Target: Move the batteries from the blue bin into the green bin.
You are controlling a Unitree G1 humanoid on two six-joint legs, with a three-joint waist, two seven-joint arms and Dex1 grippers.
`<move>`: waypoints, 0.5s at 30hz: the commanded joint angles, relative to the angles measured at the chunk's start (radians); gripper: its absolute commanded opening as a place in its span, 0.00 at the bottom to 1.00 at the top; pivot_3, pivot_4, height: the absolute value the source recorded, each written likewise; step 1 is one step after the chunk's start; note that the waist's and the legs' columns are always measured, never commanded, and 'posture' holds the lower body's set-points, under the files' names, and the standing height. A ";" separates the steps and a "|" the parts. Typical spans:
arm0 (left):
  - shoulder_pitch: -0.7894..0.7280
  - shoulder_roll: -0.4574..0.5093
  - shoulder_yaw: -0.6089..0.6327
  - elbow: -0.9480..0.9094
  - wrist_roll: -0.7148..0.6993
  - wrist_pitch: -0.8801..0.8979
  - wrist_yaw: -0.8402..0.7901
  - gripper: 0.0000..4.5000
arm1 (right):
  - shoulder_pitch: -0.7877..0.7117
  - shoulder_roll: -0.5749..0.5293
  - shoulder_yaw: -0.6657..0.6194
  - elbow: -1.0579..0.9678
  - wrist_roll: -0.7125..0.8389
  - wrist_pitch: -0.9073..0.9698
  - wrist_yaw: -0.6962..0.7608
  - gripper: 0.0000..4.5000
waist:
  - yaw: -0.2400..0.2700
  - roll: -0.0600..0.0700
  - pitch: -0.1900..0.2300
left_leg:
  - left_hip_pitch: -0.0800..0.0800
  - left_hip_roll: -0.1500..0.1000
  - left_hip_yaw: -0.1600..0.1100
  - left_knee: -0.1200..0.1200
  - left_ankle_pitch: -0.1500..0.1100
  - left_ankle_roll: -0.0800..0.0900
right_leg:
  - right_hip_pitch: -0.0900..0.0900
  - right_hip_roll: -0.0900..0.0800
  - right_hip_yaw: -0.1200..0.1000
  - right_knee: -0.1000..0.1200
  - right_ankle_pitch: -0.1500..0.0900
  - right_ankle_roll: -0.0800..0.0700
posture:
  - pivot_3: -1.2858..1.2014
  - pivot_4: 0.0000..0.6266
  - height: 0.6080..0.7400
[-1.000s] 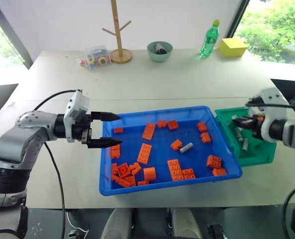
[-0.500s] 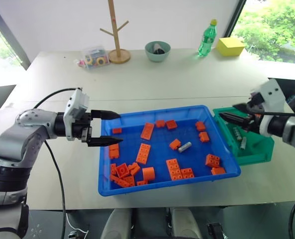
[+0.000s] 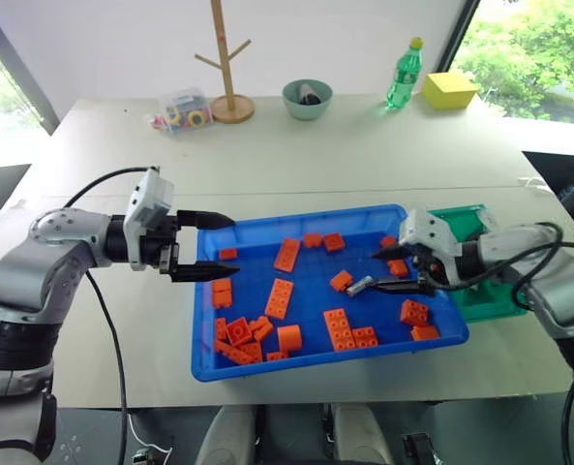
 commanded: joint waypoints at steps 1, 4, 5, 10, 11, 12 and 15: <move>0.010 0.017 0.031 -0.041 -0.014 0.003 0.012 1.00 | -0.039 0.024 0.060 0.100 -0.088 -0.118 0.057 0.67 | 0.000 0.000 0.000 | 0.000 0.000 0.000 0.000 0.000 0.000 | 0.000 0.000 0.000 0.000 0.000 0.000 | 0.52 0.24 0.72; 0.022 0.022 0.039 -0.053 -0.018 0.006 0.019 1.00 | -0.054 0.051 0.089 0.166 -0.126 -0.164 0.085 0.67 | 0.001 -0.001 0.000 | 0.001 0.000 0.000 0.000 0.000 0.000 | 0.001 0.000 0.000 0.000 0.000 0.000 | 0.52 0.24 0.72; 0.022 0.023 0.040 -0.053 -0.017 0.006 0.021 1.00 | -0.059 0.059 0.093 0.181 -0.135 -0.173 0.094 0.67 | 0.002 -0.001 0.000 | 0.001 0.000 0.000 0.000 0.000 0.000 | 0.001 0.000 0.000 0.000 0.000 0.000 | 0.52 0.24 0.72; 0.026 0.027 0.042 -0.055 -0.020 0.004 0.028 1.00 | -0.052 0.090 0.100 0.206 -0.164 -0.194 0.112 0.67 | 0.007 -0.002 0.000 | 0.001 -0.001 -0.001 0.001 0.000 -0.001 | 0.002 0.000 0.000 0.000 0.000 0.000 | 0.52 0.24 0.72; 0.026 0.027 0.042 -0.056 -0.021 0.004 0.030 1.00 | -0.047 0.093 0.099 0.204 -0.167 -0.194 0.114 0.67 | 0.007 -0.002 0.000 | 0.001 -0.001 -0.001 0.001 0.000 -0.001 | 0.002 -0.001 0.000 0.000 0.000 0.000 | 0.52 0.24 0.72; 0.024 0.027 0.041 -0.055 -0.021 0.003 0.031 1.00 | -0.041 0.095 0.099 0.202 -0.171 -0.198 0.115 0.67 | 0.007 -0.002 0.000 | 0.001 -0.001 -0.001 0.001 0.000 -0.001 | 0.002 -0.001 0.000 0.000 0.000 0.000 | 0.52 0.24 0.72; 0.018 0.025 0.037 -0.051 -0.022 0.003 0.032 1.00 | -0.028 0.098 0.094 0.192 -0.179 -0.194 0.112 0.61 | 0.006 -0.002 0.000 | 0.001 -0.001 -0.001 0.001 0.000 -0.001 | 0.002 0.000 0.000 0.000 0.000 0.000 | 0.52 0.24 0.72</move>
